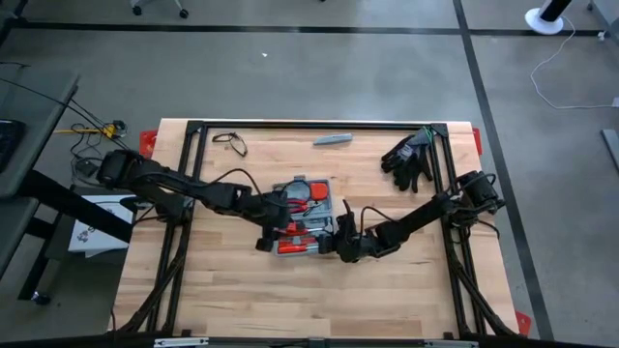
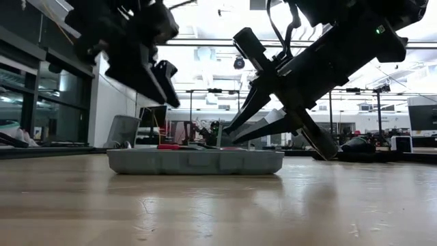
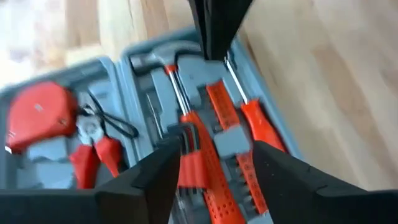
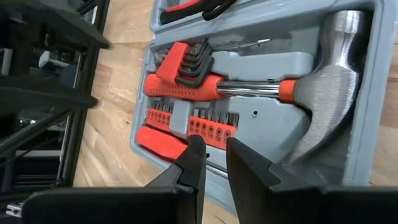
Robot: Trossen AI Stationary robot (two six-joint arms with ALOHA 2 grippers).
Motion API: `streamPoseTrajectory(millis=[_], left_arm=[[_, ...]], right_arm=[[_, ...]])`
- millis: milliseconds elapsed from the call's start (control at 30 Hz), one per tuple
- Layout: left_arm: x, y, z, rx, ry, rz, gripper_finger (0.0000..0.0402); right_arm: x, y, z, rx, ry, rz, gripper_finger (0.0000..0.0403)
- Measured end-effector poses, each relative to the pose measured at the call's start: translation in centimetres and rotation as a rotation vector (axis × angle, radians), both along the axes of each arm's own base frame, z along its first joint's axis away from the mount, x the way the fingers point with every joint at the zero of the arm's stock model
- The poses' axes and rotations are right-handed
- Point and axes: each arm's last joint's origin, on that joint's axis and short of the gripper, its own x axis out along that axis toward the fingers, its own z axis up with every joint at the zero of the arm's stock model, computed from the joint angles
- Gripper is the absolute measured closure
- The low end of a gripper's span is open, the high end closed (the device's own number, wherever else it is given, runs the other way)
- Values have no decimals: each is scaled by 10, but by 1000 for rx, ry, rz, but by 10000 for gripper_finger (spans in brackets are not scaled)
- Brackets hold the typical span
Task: Prefit tool cases
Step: Remove the orange hex key set from the gray prefit tool case
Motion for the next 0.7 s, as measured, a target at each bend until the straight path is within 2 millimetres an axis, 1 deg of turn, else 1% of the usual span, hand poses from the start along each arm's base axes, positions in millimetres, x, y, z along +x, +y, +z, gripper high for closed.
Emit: streamPoseTrajectory(millis=[200, 333, 533, 700], left_arm=[[8, 0, -23, 48, 60, -1, 198], [11, 3, -31, 102, 80, 11, 199], [14, 10, -45, 82, 130, 15, 199], [18, 10, -53, 70, 148, 22, 200]], right_arm=[[0, 0, 0, 0, -2, -1, 346], [0, 0, 0, 0, -1, -1, 346], [0, 0, 0, 0, -2, -1, 346], [0, 0, 1, 0, -3, -1, 346]])
